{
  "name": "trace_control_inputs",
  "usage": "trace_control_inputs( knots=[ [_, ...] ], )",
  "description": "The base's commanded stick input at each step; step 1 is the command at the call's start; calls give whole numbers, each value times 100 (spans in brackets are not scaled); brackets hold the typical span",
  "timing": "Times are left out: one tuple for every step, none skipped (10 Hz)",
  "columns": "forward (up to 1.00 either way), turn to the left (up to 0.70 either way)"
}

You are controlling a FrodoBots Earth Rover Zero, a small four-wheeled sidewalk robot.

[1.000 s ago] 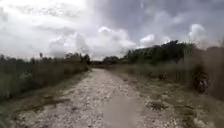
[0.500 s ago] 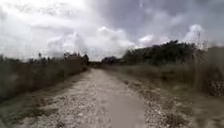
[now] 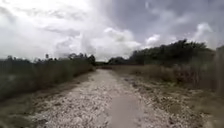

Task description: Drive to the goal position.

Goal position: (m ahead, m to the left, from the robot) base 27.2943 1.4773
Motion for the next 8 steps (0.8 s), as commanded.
trace_control_inputs(
  knots=[
    [70, 0],
    [70, 0],
    [70, 0],
    [70, 0],
    [70, 0],
    [70, 0],
    [70, 0],
    [70, 0]
  ],
)
